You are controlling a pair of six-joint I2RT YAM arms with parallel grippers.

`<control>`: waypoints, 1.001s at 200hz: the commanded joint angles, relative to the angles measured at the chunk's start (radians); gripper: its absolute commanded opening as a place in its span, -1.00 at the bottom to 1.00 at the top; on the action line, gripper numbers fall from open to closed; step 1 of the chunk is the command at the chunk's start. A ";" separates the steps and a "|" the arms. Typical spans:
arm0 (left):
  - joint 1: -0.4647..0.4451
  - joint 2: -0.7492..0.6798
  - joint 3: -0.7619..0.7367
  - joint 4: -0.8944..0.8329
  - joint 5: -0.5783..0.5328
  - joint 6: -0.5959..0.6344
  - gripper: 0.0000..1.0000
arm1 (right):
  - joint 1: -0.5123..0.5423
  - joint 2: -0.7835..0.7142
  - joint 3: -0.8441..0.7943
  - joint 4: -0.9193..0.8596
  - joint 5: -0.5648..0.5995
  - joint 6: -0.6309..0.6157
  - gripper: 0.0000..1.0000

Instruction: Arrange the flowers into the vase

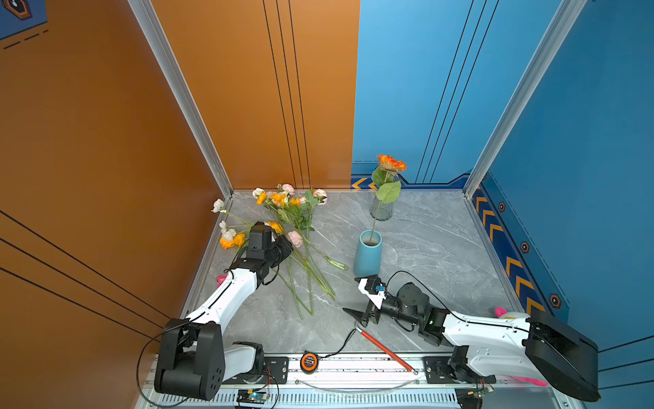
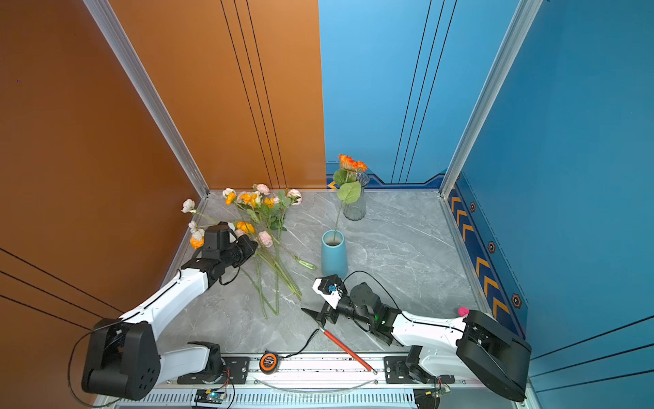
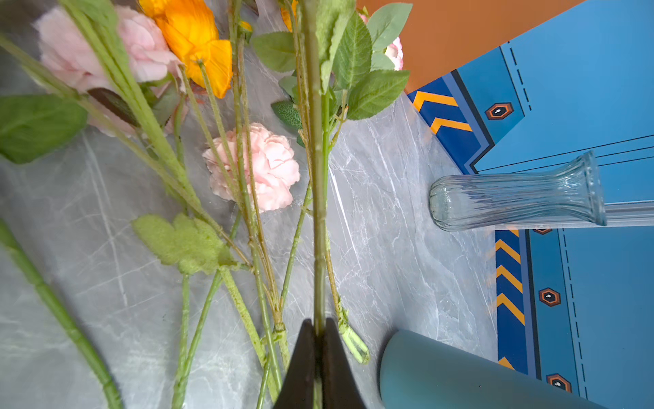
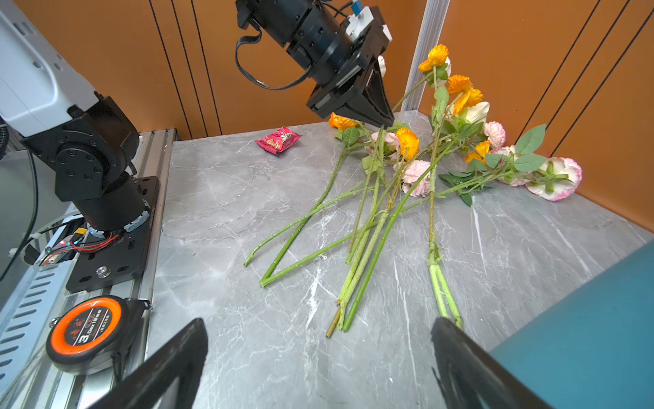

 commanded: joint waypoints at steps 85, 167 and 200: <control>0.148 -0.233 0.108 -0.309 -0.053 0.275 -1.00 | 0.004 -0.014 0.019 0.018 -0.015 0.000 0.99; 0.223 -0.280 0.163 -0.360 0.374 0.437 -1.00 | 0.025 -0.074 0.087 -0.059 0.087 0.024 0.97; 0.227 -0.332 0.180 -0.452 0.419 0.483 -1.00 | 0.073 -0.063 0.269 -0.283 0.190 0.015 0.95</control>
